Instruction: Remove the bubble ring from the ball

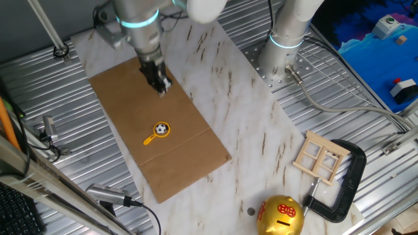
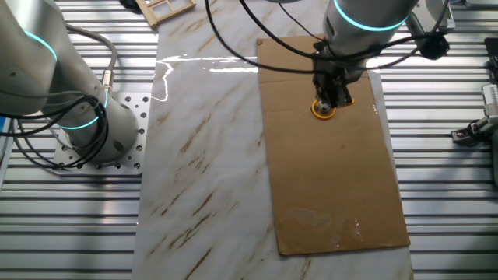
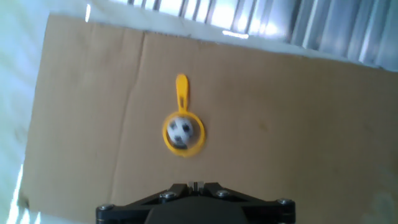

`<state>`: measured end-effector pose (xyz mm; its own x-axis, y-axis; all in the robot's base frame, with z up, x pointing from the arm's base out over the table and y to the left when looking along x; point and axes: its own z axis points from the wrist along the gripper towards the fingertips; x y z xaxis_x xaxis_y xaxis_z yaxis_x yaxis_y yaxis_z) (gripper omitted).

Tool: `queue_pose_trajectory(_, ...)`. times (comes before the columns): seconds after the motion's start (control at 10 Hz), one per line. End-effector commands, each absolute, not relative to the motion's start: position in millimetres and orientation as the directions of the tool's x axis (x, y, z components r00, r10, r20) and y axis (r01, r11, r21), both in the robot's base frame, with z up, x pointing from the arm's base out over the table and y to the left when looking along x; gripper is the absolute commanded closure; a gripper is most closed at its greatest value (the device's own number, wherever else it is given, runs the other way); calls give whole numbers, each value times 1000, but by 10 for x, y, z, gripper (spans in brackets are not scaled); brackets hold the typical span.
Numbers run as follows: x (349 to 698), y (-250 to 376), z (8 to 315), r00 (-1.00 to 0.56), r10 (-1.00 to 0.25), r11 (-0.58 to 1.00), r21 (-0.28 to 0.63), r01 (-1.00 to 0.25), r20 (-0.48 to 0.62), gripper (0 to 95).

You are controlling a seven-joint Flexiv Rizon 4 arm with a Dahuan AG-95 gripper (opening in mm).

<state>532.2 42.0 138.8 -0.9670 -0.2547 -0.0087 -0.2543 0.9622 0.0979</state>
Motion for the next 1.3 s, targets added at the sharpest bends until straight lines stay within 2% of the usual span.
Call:
queue_pose_trajectory(0.1,5516,517,1260,-967,-256,962,96,-255,-1,950)
queue_pose_trajectory(0.5,5892,476,1016,-946,-321,944,99,-316,38,950)
queue_pose_trajectory(0.8,5928,507,927,-945,-322,945,86,-317,58,950)
queue_pose_trajectory(1.3,5905,522,968,-933,-354,934,76,-349,70,950)
